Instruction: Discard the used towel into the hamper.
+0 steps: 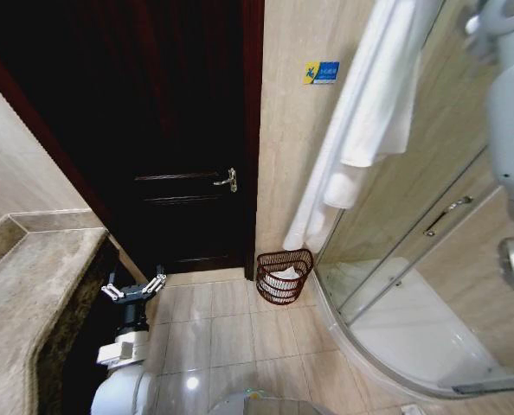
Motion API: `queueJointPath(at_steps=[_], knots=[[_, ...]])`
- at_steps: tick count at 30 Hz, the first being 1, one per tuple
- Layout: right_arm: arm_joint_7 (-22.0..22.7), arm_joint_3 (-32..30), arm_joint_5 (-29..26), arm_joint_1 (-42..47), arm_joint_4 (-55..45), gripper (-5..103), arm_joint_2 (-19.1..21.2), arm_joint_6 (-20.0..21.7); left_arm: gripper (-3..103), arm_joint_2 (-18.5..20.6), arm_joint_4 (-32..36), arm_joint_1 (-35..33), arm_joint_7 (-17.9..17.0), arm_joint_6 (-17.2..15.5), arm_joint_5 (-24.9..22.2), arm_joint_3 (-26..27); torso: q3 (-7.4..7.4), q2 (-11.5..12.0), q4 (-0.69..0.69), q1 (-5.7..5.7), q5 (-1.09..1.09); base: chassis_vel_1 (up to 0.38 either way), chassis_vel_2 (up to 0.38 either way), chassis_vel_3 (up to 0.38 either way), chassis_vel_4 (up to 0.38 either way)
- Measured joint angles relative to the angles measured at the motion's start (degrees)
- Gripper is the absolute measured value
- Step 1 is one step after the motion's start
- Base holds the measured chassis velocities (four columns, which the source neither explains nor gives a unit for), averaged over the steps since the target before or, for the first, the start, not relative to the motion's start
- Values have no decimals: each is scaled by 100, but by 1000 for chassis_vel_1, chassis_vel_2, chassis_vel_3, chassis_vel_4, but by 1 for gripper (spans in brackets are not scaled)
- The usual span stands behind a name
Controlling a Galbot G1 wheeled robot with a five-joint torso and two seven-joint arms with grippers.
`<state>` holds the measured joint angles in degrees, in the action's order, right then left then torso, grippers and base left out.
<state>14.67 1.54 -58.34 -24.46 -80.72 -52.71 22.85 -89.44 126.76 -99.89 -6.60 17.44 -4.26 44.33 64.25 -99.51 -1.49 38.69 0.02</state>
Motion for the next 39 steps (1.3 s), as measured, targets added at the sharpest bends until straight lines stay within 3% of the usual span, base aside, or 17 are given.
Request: queueJointPath(at_steps=[7, 15, 23, 28, 39], knots=[[-1, -48, 33, 51, -152, 5, 7, 47, 100, 9, -80, 61, 5, 1, 0, -19, -2, -1, 2, -2, -6, 0, 0, 0, 0], [29, -121, 187, 722, -336, 5, -75, -66, 100, -8, -80, 56, 17, 15, 22, -41, -1, 0, -1, 0, -2, 0, 0, 0, 0], [-219, -481, 474, 1530, -511, 5, 215, -208, 100, -43, -73, 26, 16, 78, 57, -44, -1, -1, 2, -1, 1, 0, 0, 0, 0], [-367, -555, 588, 1584, -355, 5, 292, -328, 100, -94, -74, 61, 16, 79, 168, -120, -1, -1, 2, -1, -3, 0, 0, 0, 0], [-346, -593, 615, 1987, -680, 5, 35, -436, 100, -191, -4, 6, 19, 79, 273, -143, -1, -1, 0, -1, -2, 0, 0, 0, 0]])
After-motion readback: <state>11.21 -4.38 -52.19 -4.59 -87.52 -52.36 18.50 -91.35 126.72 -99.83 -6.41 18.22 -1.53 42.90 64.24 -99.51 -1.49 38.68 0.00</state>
